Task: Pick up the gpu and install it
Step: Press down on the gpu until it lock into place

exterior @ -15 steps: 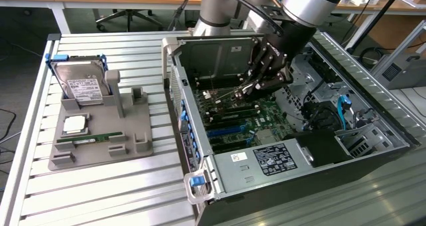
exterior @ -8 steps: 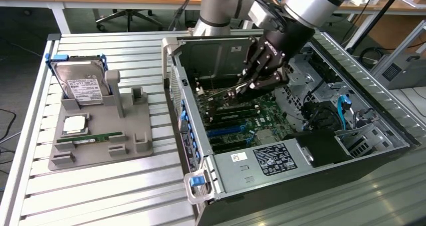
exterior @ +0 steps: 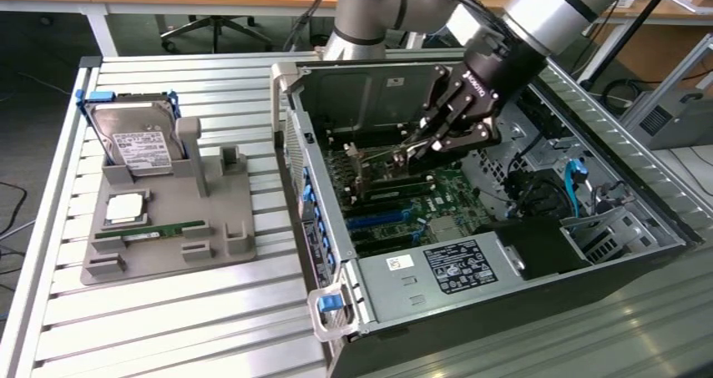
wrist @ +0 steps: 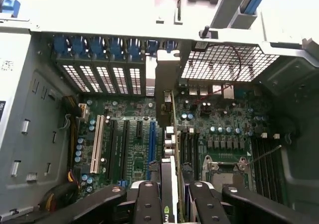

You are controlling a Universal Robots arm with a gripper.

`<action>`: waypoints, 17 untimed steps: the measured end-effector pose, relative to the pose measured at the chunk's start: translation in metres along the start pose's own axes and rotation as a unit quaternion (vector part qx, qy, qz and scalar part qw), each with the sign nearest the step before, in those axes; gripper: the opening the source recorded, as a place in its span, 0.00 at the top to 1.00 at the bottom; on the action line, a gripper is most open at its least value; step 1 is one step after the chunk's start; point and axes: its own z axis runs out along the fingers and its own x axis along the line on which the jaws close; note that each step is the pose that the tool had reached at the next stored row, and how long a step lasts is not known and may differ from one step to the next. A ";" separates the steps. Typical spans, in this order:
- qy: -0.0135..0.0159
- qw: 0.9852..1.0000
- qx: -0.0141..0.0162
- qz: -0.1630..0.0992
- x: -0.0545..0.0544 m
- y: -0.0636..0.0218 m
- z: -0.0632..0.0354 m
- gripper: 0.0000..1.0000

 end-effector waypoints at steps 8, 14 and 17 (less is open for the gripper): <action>-0.004 0.996 -0.084 0.002 0.003 -0.0259 -0.0088 0.73; -0.006 0.992 -0.129 0.003 0.003 -0.0364 -0.0111 0.73; -0.007 0.989 -0.147 0.004 0.003 -0.0404 -0.0116 0.73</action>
